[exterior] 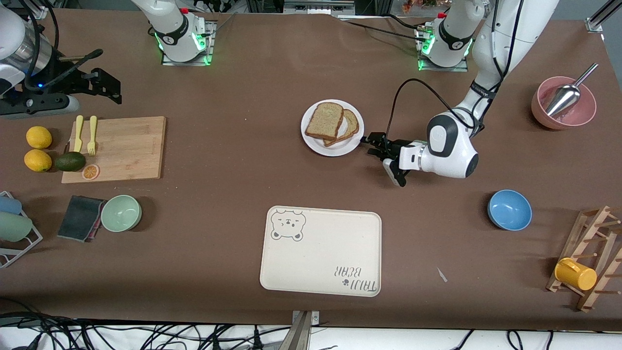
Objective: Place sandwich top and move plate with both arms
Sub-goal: 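Grasp the rim of the white plate with the left gripper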
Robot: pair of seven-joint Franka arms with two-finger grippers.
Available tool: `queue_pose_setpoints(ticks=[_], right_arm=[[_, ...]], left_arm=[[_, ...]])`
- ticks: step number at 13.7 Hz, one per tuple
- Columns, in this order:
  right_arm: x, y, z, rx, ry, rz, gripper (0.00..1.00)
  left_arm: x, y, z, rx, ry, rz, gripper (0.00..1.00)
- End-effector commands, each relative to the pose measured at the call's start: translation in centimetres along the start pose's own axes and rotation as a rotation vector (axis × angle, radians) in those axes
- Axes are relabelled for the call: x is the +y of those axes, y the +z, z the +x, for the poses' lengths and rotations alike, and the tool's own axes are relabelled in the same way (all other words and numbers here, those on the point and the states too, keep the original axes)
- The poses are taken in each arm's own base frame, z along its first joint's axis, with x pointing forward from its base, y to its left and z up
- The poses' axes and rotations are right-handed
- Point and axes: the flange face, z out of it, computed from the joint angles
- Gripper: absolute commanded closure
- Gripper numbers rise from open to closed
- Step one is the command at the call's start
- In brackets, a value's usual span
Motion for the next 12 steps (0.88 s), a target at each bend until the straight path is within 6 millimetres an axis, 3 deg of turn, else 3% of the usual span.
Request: queue_pose_setpoints(ticks=[1,4,6,8,11,12], right_arm=[[0.4,-0.2,-0.6,-0.005,-0.007,-0.010,0.00],[1.5,-0.3,-0.7,-0.009,0.010,-0.009,0.00],[2.7,-0.3,-0.6,-0.003,0.031,-0.005,0.00],[3.3,0.2,-0.3,-0.007,0.041,-0.001,0.00],[3.8,0.2,-0.3,-0.007,0.050,0.001,0.00],[3.8,0.2,-0.2,-0.008,0.050,0.001,0.00]], left_arm=[[-0.6,1.4,-0.3,0.024,0.029,0.005,0.35],[0.0,3.3,-0.6,0.038,0.031,-0.033,0.42],[-0.7,4.4,-1.0,0.050,0.041,-0.009,0.47],[-1.1,4.9,-1.2,0.050,0.049,-0.015,0.57],[-1.0,5.4,-1.4,0.045,0.056,-0.022,0.90],[-0.7,5.8,-1.4,0.038,0.061,-0.028,0.92]])
